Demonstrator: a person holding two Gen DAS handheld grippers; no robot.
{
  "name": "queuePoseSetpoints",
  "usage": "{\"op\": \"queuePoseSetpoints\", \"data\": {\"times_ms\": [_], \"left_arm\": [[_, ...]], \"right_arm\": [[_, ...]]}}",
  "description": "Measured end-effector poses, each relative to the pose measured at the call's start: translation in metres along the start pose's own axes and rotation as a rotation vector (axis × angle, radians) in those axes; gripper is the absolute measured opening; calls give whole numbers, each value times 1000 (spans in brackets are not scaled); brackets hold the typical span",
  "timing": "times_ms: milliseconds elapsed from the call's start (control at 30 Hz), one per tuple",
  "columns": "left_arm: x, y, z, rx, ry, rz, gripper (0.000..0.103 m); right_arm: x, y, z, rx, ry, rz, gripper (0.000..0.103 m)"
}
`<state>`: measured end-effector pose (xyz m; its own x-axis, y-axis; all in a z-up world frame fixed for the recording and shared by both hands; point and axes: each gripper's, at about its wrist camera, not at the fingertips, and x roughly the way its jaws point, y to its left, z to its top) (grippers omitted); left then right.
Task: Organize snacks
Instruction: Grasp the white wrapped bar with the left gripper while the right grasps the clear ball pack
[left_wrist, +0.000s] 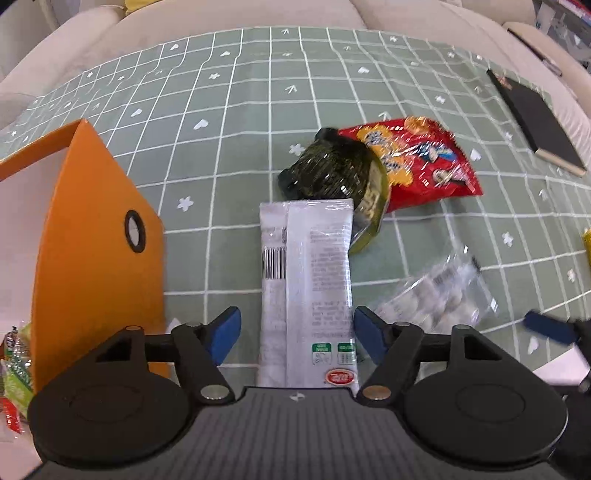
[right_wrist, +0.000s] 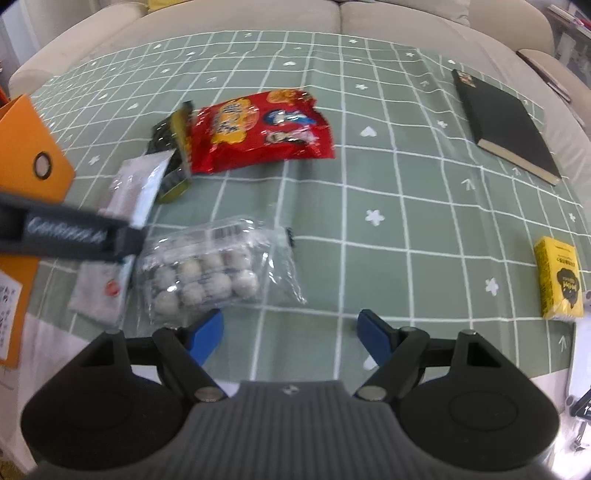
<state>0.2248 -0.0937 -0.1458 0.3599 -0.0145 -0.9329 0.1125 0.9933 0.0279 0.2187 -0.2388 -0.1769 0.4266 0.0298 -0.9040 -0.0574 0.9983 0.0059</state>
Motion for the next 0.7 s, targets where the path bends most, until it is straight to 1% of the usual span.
{"op": "queuePoseSetpoints", "data": {"times_ms": [133, 200, 333, 433, 533, 600, 700], "left_arm": [[5, 4, -6, 15, 23, 24, 77], [6, 8, -8, 17, 20, 16, 76], [4, 9, -9, 32, 18, 3, 74], [5, 12, -8, 17, 10, -10, 74], [5, 11, -8, 21, -2, -13, 74], [5, 8, -9, 35, -7, -10, 74], [5, 8, -8, 34, -8, -12, 69]], "right_arm": [[5, -6, 8, 26, -18, 4, 78], [7, -7, 13, 36, -30, 19, 77], [6, -9, 18, 79, -48, 60, 69], [4, -11, 19, 109, -56, 85, 66], [0, -11, 20, 149, -64, 116, 66], [-3, -13, 22, 205, -66, 131, 66], [-2, -13, 25, 326, -51, 175, 73]]}}
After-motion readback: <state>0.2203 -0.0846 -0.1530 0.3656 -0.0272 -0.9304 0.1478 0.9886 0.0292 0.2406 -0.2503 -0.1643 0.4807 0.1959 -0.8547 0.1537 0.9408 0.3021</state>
